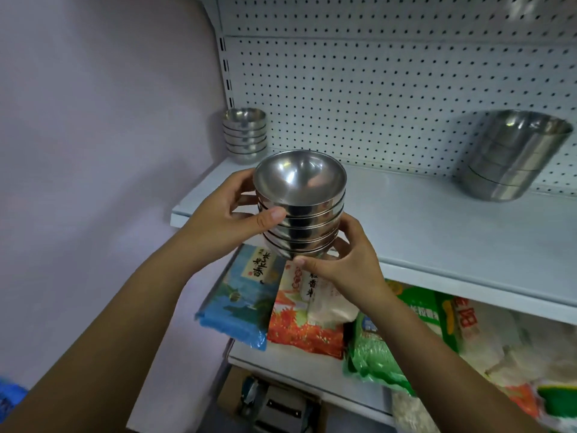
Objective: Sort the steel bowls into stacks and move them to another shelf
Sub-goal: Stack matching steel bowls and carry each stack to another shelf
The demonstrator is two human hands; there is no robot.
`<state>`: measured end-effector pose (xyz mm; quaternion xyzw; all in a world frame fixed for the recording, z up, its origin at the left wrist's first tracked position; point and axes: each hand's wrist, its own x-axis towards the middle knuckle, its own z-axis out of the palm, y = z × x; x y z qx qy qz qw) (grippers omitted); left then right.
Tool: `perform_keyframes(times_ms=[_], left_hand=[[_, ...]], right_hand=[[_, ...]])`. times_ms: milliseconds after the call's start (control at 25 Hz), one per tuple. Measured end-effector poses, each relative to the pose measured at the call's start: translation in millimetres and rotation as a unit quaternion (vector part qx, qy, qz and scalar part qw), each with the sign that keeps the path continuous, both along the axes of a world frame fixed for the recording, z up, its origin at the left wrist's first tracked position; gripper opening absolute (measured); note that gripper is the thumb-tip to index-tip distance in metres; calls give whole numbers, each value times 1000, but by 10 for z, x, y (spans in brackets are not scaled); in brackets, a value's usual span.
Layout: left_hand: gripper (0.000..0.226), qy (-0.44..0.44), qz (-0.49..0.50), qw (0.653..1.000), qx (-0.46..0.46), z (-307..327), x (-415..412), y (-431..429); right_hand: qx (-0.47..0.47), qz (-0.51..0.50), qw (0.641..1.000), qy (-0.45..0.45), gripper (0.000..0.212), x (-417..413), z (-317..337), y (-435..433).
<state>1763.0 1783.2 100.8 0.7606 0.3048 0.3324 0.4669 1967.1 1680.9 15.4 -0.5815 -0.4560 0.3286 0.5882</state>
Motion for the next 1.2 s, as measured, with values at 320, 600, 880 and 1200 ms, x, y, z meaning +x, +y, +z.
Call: perform_keyframes(times_ms=[320, 600, 880, 1200], left_hand=[[94, 56, -48, 997, -8, -123, 293, 1202], [90, 74, -73, 995, -12, -327, 450, 1943], [80, 75, -87, 993, -30, -421, 523, 2375], [69, 90, -23, 985, 146, -388, 615, 2622]], right_hand=[[-40, -46, 998, -18, 100, 184, -97, 995], [-45, -80, 996, -16, 99, 193, -263, 1555], [-68, -100, 991, -53, 100, 238, -326, 1949], [-104, -128, 979, -120, 95, 380, -323, 2353]])
